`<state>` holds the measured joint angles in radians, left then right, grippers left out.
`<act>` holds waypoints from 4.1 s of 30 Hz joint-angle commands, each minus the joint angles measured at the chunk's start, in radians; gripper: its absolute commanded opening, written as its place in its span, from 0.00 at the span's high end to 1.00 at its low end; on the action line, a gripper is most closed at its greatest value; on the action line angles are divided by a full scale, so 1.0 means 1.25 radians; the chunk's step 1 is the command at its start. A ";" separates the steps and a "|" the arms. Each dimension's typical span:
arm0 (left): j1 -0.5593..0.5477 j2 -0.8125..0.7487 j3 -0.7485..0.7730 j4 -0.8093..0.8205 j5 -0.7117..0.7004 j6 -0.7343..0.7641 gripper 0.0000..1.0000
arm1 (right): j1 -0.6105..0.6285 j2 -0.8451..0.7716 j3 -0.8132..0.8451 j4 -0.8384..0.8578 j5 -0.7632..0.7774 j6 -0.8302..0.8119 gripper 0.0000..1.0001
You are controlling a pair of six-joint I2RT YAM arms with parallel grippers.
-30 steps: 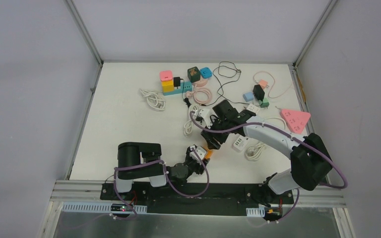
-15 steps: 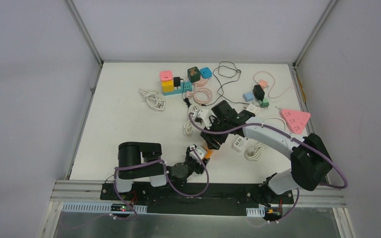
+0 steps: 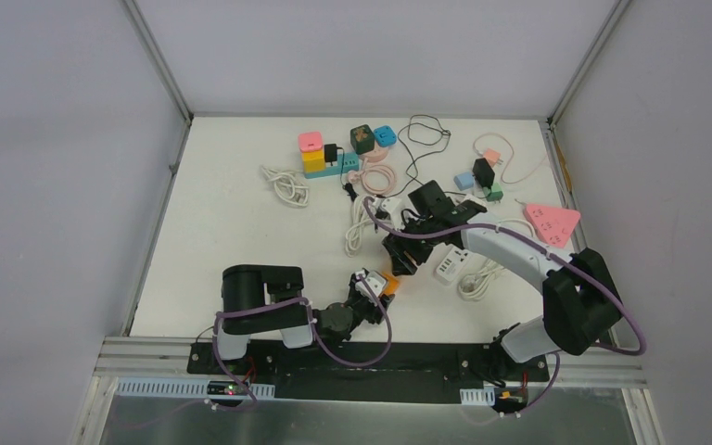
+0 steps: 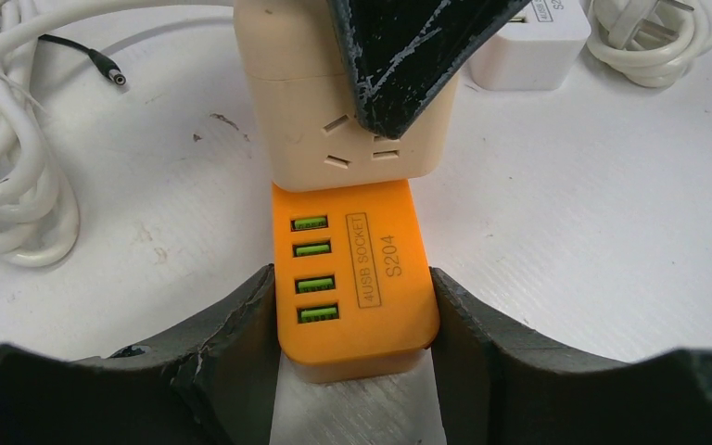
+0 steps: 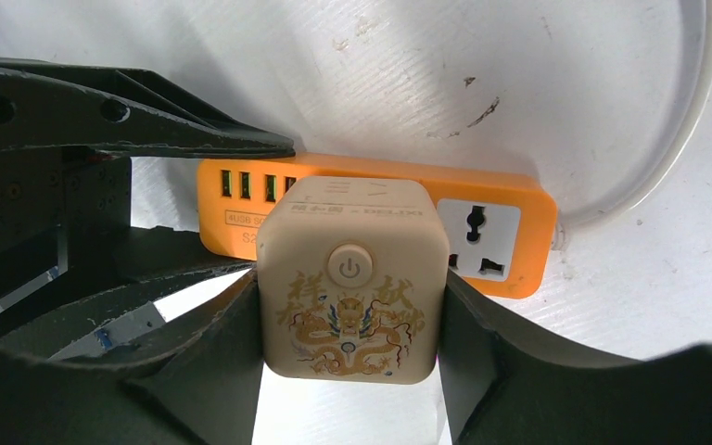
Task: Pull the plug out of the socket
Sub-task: Remove the plug from the socket.
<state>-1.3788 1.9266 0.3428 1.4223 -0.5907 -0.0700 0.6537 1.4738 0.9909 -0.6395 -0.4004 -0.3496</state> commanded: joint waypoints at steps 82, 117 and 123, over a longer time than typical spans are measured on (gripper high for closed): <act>0.062 0.053 -0.011 -0.004 0.092 -0.088 1.00 | -0.011 -0.006 0.014 -0.032 0.000 0.006 1.00; 0.094 0.081 -0.004 -0.004 0.118 -0.123 1.00 | 0.156 -0.006 0.020 -0.044 -0.054 -0.033 1.00; 0.098 0.088 -0.005 -0.003 0.118 -0.128 1.00 | 0.087 -0.014 0.020 -0.045 -0.029 -0.023 1.00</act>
<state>-1.2816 1.9900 0.3458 1.4628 -0.4698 -0.1768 0.7666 1.4654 1.0100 -0.6342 -0.2020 -0.3710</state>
